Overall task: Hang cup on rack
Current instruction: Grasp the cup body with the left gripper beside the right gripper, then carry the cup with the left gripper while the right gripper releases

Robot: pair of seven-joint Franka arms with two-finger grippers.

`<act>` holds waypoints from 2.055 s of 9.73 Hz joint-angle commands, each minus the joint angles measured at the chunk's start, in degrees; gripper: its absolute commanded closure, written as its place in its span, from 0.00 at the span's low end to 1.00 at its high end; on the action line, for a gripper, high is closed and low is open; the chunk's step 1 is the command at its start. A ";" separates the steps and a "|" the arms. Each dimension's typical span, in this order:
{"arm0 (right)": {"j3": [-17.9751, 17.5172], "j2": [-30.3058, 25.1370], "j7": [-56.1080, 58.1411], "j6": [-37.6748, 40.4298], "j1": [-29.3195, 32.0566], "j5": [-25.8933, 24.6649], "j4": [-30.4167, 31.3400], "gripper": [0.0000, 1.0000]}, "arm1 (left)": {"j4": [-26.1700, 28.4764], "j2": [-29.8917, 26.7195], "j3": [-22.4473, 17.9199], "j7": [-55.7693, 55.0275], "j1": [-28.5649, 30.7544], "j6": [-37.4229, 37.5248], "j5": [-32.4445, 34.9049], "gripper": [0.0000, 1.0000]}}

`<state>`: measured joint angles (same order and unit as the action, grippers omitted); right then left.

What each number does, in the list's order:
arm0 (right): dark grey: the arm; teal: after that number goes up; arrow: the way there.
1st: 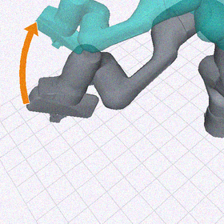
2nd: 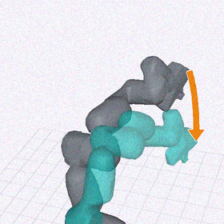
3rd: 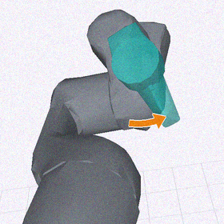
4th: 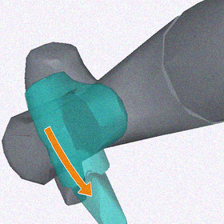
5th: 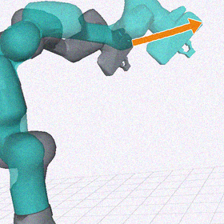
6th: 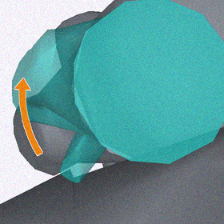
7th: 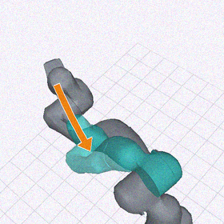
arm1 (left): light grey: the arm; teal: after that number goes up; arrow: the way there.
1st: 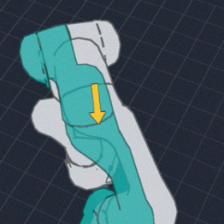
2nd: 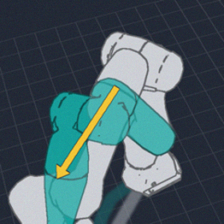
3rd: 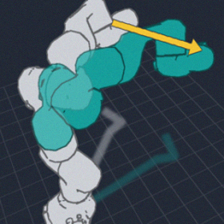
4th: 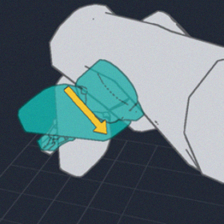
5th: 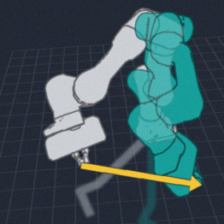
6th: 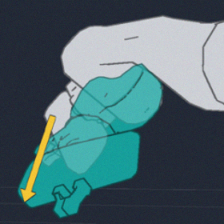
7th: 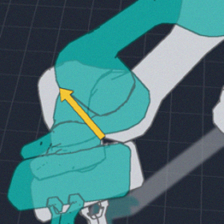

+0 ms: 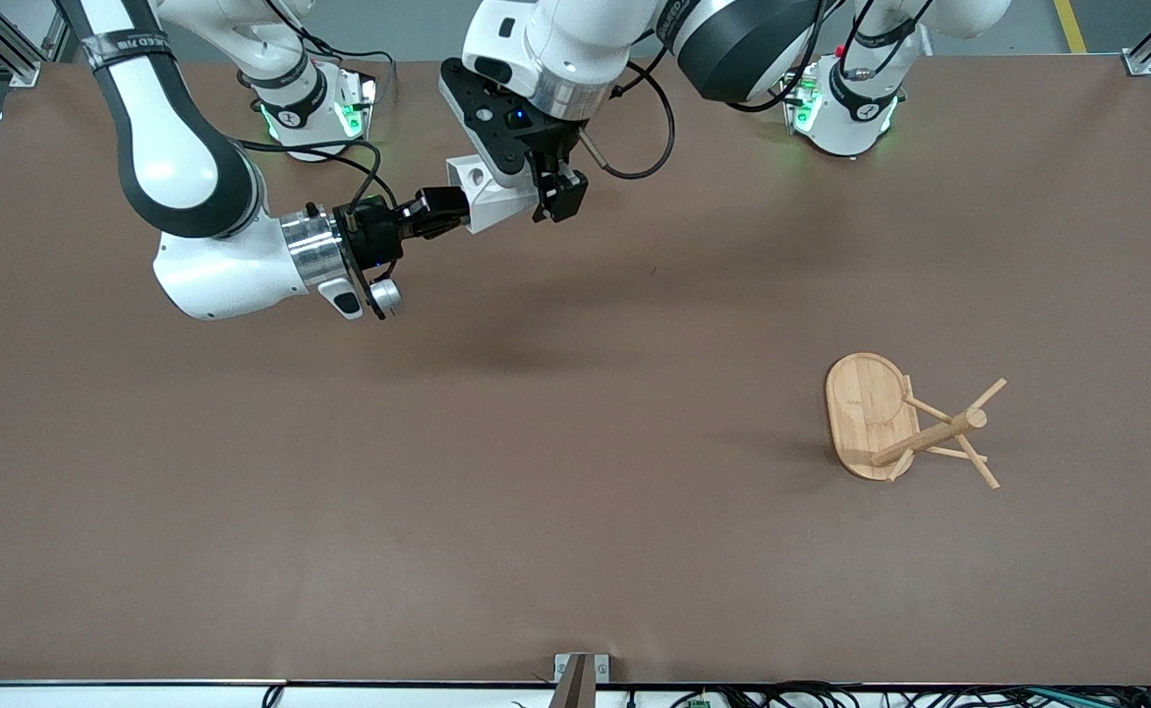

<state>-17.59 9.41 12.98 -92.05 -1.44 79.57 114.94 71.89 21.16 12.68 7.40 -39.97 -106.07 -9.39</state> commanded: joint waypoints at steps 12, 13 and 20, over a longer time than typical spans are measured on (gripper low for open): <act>-0.34 -1.50 0.12 1.00 0.99 1.73 0.11 0.00 | 0.89 1.78 -0.90 2.62 1.12 1.30 0.42 1.00; -0.17 -1.50 0.12 1.00 1.95 0.86 -0.50 0.00 | 0.89 1.69 -0.90 2.88 1.47 1.30 0.51 1.00; 17.21 -2.37 -15.09 4.69 3.81 -33.69 -14.39 0.00 | 0.54 -0.14 -1.60 -4.45 8.66 9.10 6.91 0.99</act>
<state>-3.19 8.33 0.14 -87.83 2.60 53.69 101.59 71.65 22.37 11.33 7.19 -32.64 -100.48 -4.48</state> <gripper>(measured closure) 0.000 0.238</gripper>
